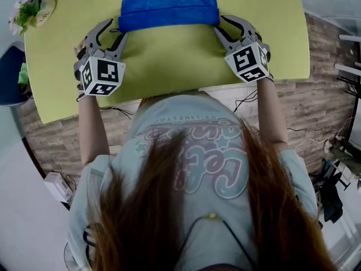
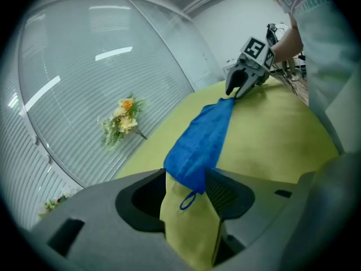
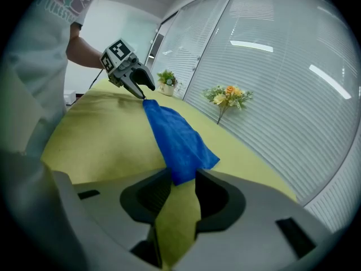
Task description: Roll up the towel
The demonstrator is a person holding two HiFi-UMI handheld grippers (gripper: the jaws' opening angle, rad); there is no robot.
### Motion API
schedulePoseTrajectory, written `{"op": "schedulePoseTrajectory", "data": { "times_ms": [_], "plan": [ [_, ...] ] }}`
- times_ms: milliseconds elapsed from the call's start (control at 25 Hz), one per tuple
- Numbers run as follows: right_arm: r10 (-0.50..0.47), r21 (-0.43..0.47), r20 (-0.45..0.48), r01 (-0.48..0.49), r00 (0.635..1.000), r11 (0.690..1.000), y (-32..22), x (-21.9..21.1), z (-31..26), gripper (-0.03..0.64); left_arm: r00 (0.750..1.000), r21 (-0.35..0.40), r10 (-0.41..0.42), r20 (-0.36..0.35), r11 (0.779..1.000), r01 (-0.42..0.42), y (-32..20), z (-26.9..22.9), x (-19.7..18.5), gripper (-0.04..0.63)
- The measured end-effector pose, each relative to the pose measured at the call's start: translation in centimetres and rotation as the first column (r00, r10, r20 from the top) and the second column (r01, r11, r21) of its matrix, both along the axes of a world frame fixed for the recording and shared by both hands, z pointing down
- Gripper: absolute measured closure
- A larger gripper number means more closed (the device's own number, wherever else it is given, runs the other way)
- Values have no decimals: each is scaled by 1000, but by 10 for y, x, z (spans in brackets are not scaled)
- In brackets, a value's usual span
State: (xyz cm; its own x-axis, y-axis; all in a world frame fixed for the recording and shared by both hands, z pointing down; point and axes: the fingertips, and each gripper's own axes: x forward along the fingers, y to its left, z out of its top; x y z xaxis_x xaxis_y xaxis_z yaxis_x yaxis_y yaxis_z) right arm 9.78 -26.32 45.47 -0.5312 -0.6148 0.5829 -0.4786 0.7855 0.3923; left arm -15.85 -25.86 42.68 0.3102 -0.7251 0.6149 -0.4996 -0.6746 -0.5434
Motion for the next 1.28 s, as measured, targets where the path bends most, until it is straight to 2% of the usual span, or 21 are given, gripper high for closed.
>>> {"op": "schedulePoseTrajectory", "data": {
  "times_ms": [120, 320, 600, 720, 840, 1000, 1120, 1280],
  "plan": [
    [-22, 11, -30, 22, 999, 1000, 1, -1, 2, 485, 997, -24, 55, 62, 998, -54, 7, 12, 4, 382],
    [-51, 30, -83, 54, 995, 998, 1, -6, 7, 500, 975, -60, 124, 182, 992, -115, 9, 30, 4, 384],
    [-66, 68, -139, 76, 988, 995, -2, -12, 9, 542, 952, -58, 149, 269, 989, -138, 2, 35, 5, 450],
    [-70, 74, -148, 82, 986, 994, -1, -13, 10, 555, 944, -51, 157, 291, 988, -149, 0, 39, 7, 502],
    [-81, 77, -160, 94, 984, 993, -1, -15, 11, 569, 953, -56, 145, 265, 989, -135, 0, 41, 6, 529],
    [-99, 86, -169, 115, 981, 990, 2, -14, 12, 580, 981, -90, 111, 158, 991, -98, 1, 36, 5, 552],
    [-82, 61, -98, 88, 992, 994, 1, -15, 8, 581, 992, -121, 94, 87, 989, -83, -1, 31, 3, 554],
    [-63, 7, -6, 63, 998, 998, 4, -13, -2, 584, 997, -143, 73, 37, 987, -67, -1, 22, 3, 554]
  ]
}}
